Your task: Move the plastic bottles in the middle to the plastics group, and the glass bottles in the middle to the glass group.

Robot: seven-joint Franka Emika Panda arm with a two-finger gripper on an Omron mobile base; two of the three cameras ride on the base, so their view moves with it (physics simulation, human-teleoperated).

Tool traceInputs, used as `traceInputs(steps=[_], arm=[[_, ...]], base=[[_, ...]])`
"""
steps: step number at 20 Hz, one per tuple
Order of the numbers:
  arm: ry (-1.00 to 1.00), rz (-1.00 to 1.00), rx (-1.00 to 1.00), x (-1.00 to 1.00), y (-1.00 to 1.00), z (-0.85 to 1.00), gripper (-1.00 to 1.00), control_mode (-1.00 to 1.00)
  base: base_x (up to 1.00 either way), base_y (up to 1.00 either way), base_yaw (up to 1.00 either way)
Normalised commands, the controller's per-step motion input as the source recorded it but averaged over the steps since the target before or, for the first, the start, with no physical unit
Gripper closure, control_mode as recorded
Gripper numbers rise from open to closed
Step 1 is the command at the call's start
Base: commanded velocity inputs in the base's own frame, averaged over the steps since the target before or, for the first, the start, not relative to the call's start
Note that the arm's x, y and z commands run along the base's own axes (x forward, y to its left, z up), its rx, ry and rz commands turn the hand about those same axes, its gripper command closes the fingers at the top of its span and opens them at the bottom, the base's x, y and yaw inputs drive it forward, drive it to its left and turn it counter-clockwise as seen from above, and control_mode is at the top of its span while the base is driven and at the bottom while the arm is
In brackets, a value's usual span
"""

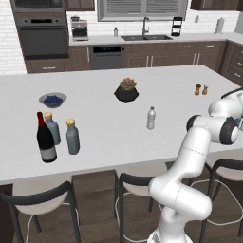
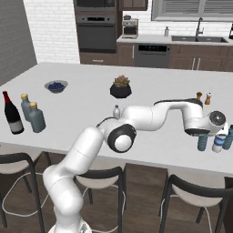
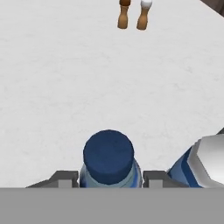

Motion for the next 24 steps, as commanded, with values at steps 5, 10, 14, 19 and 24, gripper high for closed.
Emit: traceInputs(steps=[5, 10, 14, 19, 24], arm=[[0.00, 0.00, -0.01, 0.00, 0.03, 0.03, -1.00, -1.00], [0.00, 0.00, -0.01, 0.00, 0.09, 0.43, -1.00, -1.00], [0.00, 0.00, 0.00, -0.07, 0.16, 0.83, -1.00, -1.00], [-0.01, 0.00, -0.04, -0.18, 0.43, 0.82, -1.00, -1.00], [-0.01, 0.00, -0.06, -0.21, 0.68, 0.53, -1.00, -1.00]], base=[[0.00, 0.00, 0.00], [0.00, 0.00, 0.00], [0.00, 0.00, 0.00], [0.00, 0.00, 0.00], [0.00, 0.00, 0.00]])
